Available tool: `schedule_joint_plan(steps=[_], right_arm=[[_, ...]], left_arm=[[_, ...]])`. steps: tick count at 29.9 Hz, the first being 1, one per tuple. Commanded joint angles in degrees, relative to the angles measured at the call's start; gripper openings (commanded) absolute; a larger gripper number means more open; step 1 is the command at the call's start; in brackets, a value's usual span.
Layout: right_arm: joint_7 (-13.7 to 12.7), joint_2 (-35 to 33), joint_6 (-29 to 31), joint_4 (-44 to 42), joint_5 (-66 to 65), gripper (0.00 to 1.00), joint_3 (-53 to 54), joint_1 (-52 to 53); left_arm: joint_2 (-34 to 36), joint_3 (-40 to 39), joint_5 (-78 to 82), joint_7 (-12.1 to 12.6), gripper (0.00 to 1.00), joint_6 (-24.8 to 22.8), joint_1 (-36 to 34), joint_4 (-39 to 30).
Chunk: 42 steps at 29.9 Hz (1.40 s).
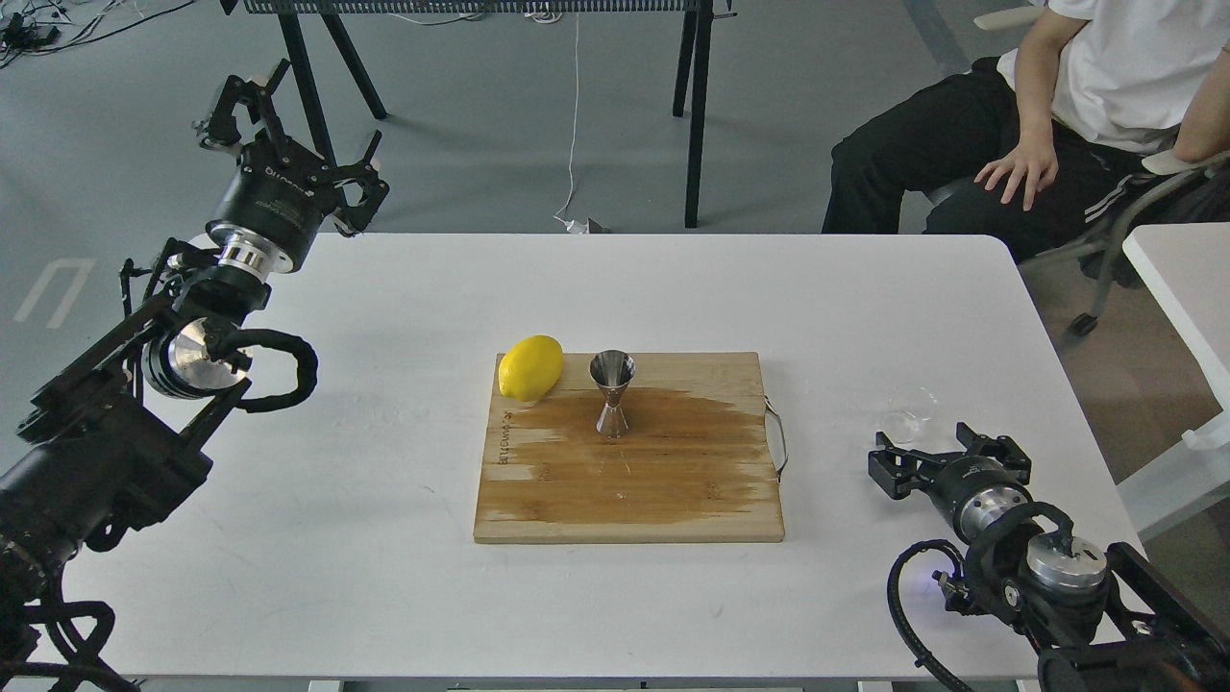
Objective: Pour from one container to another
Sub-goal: 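Reach the right gripper to the small clear glass cup and grasp it, then carry the clear cup with the right gripper above the jigger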
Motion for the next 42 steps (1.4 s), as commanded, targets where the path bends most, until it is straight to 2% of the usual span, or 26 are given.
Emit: schedule_joint_plan(steps=[1,5,11,13,18,22,29,34,42], right_arm=[[-0.29,0.94,0.20,-1.84,0.00,0.95,-0.25,1.43],[-1.09,1.56,0.20,-3.87,-0.08,0.93,-0.25,3.02],[-1.17,2.00,0.28,-6.16,-0.08,0.83,-0.25,5.57],[-1.26,2.00,0.81,-6.16,-0.08,0.75,-0.25,5.66],[-1.70,2.09,2.39,-6.16,-0.08,0.50,-0.25,5.74],[-3.28,2.00,5.46,-6.16,-0.08,0.39,-0.16,5.31],[-3.37,2.00,6.70,-6.16,0.00,0.38,-0.25,4.16],[-3.37,2.00,6.79,-4.76,-0.08,0.32,-0.25,3.20],[-3.72,-0.54,6.70,5.86,-0.52,0.32,-3.49,1.97]], left_arm=[[-0.01,0.15,0.09,0.05,1.00,0.64,-0.01,0.06],[-0.18,0.07,0.09,0.14,1.00,0.64,-0.01,0.06],[-0.18,0.07,0.18,0.22,1.00,0.64,-0.01,0.06],[-0.18,0.07,0.09,0.22,1.00,0.64,-0.10,0.06],[-0.18,-0.02,0.09,0.14,1.00,0.64,-0.18,0.06],[-0.18,-0.11,0.09,0.22,1.00,0.64,-0.36,0.06],[-0.18,-0.11,0.09,0.05,1.00,1.17,-0.80,0.06],[-0.18,-0.11,0.09,0.05,1.00,1.61,-0.80,0.06],[-0.10,-0.20,0.09,-0.04,1.00,2.22,-0.98,0.06]])
